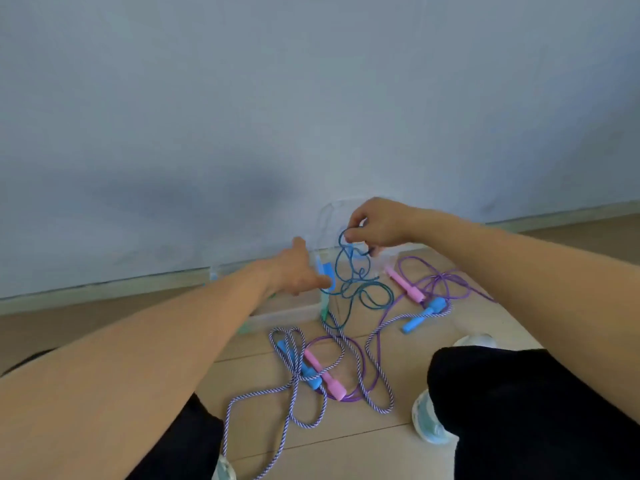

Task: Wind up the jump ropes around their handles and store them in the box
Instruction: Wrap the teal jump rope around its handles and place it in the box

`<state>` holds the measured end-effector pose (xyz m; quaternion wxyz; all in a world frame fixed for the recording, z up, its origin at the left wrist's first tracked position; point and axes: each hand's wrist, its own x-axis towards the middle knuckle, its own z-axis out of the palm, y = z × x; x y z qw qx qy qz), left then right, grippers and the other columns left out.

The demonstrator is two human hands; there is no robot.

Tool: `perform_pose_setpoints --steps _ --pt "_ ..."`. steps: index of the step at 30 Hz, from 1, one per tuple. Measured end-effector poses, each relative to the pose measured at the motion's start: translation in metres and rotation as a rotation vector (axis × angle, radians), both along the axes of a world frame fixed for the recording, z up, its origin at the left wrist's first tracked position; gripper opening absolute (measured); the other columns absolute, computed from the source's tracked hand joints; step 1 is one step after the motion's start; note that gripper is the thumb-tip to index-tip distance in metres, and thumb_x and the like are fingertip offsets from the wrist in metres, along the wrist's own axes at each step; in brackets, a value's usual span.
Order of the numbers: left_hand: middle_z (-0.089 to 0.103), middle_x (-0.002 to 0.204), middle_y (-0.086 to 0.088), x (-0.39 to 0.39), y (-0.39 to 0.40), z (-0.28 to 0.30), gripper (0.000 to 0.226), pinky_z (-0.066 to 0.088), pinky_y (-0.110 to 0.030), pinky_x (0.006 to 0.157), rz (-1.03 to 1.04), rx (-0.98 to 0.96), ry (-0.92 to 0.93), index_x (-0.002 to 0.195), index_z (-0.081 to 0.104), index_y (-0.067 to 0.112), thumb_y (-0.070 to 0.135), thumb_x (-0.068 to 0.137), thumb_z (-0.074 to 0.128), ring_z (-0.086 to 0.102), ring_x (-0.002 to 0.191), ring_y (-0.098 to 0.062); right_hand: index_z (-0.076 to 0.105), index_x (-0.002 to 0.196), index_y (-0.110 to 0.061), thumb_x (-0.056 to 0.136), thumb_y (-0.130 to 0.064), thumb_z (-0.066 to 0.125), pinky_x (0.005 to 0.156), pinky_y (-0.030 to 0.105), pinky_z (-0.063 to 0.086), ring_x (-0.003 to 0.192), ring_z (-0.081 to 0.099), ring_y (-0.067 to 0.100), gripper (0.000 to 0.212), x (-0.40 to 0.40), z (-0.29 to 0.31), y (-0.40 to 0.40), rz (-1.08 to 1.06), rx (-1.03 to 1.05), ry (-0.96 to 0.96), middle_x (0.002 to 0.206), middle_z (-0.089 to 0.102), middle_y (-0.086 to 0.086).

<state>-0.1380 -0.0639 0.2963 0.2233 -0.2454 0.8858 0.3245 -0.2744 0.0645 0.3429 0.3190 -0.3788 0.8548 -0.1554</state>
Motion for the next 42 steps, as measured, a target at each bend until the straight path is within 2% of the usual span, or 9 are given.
perform_pose_setpoints --steps 3,6,11,16,21,25,29,35,42 --pt "0.05 0.131 -0.009 -0.005 0.003 0.033 0.111 0.047 -0.039 0.098 -0.067 -0.001 0.242 0.152 0.01 0.034 0.067 0.068 0.075 0.056 0.117 -0.026 0.07 0.09 -0.013 0.093 -0.025 0.063 0.072 0.03 0.057 0.058 0.069 0.018 0.014 0.017 0.06 -0.001 -0.03 -0.257 -0.101 0.07 0.067 0.008" --pt "0.062 0.102 -0.006 -0.013 0.008 0.053 0.034 0.054 -0.044 0.085 -0.064 0.064 0.442 0.107 0.056 0.034 0.061 0.087 0.056 0.062 0.091 -0.026 0.072 0.091 -0.01 0.094 -0.022 0.062 0.077 0.037 0.058 0.061 0.064 0.023 0.016 0.035 0.087 0.0 -0.085 -0.547 -0.275 0.07 0.063 0.012" --pt "0.073 0.076 -0.004 -0.001 -0.004 0.057 0.05 0.051 -0.024 0.053 0.068 0.236 0.497 0.075 0.069 0.013 0.044 0.102 0.042 0.066 0.061 -0.022 0.067 0.106 -0.006 0.101 -0.024 0.051 0.075 0.039 0.058 0.076 0.068 0.032 0.025 0.039 0.071 0.008 -0.297 -0.803 -0.584 0.089 0.065 0.014" --pt "0.065 0.064 -0.014 -0.006 -0.016 0.081 0.045 0.027 -0.021 0.038 0.372 0.601 0.493 0.077 0.061 0.003 0.028 0.106 0.038 0.054 0.046 -0.023 0.062 0.117 -0.006 0.1 -0.019 0.044 0.084 0.046 0.058 0.093 0.071 0.032 0.029 0.019 0.029 0.004 -0.533 -0.53 -0.667 0.116 0.063 0.016" --pt "0.061 0.059 -0.01 -0.018 -0.028 0.104 0.04 0.029 -0.02 0.035 0.66 0.903 0.715 0.072 0.055 0.008 0.027 0.105 0.04 0.049 0.045 -0.021 0.063 0.108 -0.022 0.091 0.001 0.043 0.087 0.039 0.053 0.093 0.061 0.017 0.035 0.027 -0.008 -0.021 -0.051 -0.043 -0.498 0.121 0.062 0.012" --pt "0.062 0.064 -0.01 -0.023 -0.054 0.103 0.036 0.037 -0.018 0.038 0.988 0.942 0.867 0.075 0.051 0.01 0.024 0.105 0.036 0.053 0.041 -0.016 0.075 0.101 -0.014 0.101 -0.045 0.04 0.093 0.035 0.044 0.119 0.06 0.026 0.046 0.035 -0.016 -0.039 0.051 0.199 -0.712 0.124 0.068 0.005" --pt "0.055 0.072 -0.01 -0.025 -0.08 0.089 0.035 0.048 -0.021 0.041 1.139 0.827 0.89 0.078 0.049 0.009 0.03 0.105 0.042 0.057 0.047 -0.017 0.064 0.08 -0.007 0.097 -0.065 0.027 0.096 0.048 0.048 0.089 0.069 0.033 0.071 0.024 -0.012 -0.04 -0.054 0.143 -0.888 0.082 0.072 0.015" --pt "0.053 0.086 -0.007 -0.022 -0.081 0.061 0.034 0.046 -0.021 0.046 0.745 0.611 0.446 0.093 0.056 0.014 0.043 0.086 0.071 0.06 0.065 -0.018 0.045 0.068 -0.02 0.097 -0.038 0.047 0.064 0.032 0.049 0.048 0.019 0.013 0.034 0.002 0.026 -0.043 -0.441 -0.304 -1.123 0.056 0.014 -0.006" --pt "0.073 0.089 -0.012 -0.024 -0.05 0.035 0.086 0.037 -0.024 0.051 0.214 0.574 0.083 0.11 0.061 0.001 0.075 0.065 0.06 0.064 0.068 -0.018 0.059 0.079 -0.008 0.088 -0.033 0.06 0.043 0.023 0.033 0.05 0.023 0.014 0.027 -0.017 0.052 -0.035 -0.766 -0.784 -1.107 0.061 0.022 -0.003"
